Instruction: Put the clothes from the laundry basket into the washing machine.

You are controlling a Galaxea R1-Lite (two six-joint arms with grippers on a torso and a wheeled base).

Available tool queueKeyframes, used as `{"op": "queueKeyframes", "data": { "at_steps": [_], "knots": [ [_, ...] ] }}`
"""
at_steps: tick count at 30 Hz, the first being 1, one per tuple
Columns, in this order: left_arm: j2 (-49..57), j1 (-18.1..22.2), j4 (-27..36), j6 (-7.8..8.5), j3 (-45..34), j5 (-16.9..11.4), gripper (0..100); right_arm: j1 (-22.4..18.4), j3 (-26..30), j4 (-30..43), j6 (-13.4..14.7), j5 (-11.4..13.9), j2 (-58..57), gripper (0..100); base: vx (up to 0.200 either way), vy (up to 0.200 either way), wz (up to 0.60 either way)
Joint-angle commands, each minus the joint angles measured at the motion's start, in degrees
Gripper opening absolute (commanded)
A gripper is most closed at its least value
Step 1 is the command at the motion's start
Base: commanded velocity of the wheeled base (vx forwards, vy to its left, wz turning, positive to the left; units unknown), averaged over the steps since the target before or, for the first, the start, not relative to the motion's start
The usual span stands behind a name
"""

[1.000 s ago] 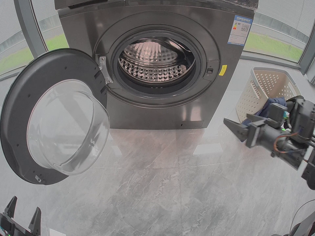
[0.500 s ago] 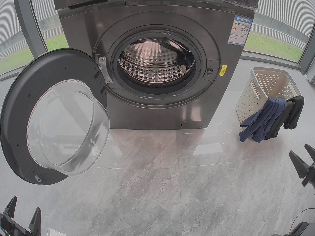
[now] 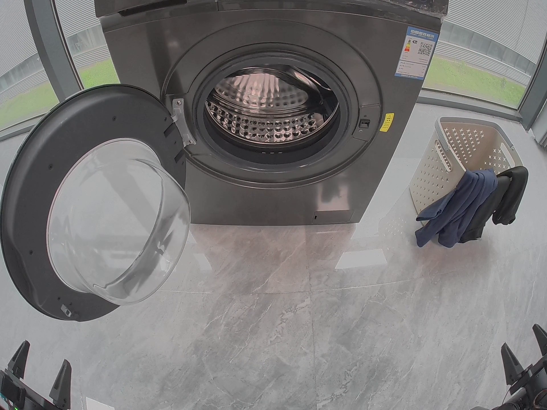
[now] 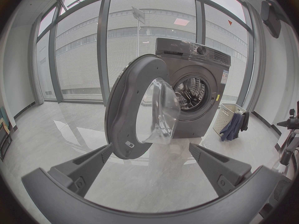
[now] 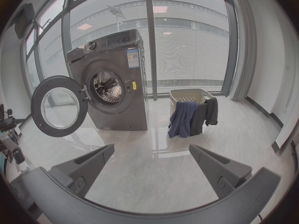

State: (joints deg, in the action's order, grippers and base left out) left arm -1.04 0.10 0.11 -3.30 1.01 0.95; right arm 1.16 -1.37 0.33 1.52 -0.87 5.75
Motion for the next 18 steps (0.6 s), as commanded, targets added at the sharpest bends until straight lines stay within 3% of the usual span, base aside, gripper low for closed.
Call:
{"op": "queueKeyframes", "data": {
  "at_steps": [1,9,18],
  "knots": [
    [0.77,-0.01,-0.02,-0.04,-0.84,0.02,100,-1.77,1.19,0.29,-1.88,0.34,-5.75,100,0.000,0.000,0.00],
    [0.68,-0.01,-0.02,-0.04,-0.92,0.02,100,-1.60,1.37,0.02,-1.61,1.22,-5.75,100,0.000,0.000,0.00],
    [0.60,-0.01,0.07,-0.04,-0.84,0.02,100,-1.60,1.37,0.02,-1.61,1.22,-5.75,100,0.000,-0.200,0.00]
  ]
}}
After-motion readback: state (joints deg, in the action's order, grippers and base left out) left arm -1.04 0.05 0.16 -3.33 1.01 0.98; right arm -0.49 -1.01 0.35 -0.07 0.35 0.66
